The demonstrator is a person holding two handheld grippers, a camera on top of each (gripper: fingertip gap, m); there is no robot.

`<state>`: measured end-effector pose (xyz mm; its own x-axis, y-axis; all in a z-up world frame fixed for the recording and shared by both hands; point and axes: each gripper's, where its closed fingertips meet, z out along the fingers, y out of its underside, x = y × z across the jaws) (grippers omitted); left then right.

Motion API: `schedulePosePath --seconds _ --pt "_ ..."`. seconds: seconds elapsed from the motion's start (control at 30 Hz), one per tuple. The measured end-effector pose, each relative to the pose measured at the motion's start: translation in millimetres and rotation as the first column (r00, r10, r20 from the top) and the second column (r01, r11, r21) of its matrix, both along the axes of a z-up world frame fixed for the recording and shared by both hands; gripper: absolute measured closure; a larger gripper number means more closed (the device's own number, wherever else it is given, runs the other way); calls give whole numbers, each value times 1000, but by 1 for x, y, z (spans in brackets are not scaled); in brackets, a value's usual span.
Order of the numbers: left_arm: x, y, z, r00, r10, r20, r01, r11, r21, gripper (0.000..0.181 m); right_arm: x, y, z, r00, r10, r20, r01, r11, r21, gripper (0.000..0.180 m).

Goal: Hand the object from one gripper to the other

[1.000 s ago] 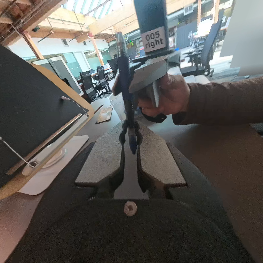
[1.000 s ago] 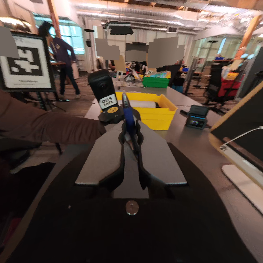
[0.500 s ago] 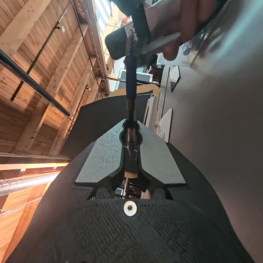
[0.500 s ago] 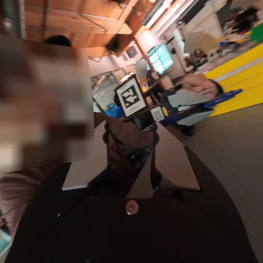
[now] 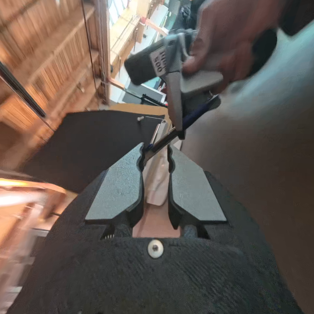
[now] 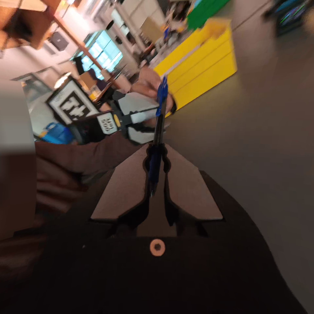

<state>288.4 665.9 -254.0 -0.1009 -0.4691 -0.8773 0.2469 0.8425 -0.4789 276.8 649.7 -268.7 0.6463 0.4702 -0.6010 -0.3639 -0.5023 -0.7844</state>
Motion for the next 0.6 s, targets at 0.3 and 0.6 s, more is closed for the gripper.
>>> schedulePosePath --seconds 0.3,0.6 --pt "1 7 -14 889 -322 -326 23 742 -670 167 54 13 3 623 -416 662 314 909 276 172" --pt "4 14 16 844 -510 -164 9 320 -947 136 7 13 28 410 -485 773 65 861 505 172"
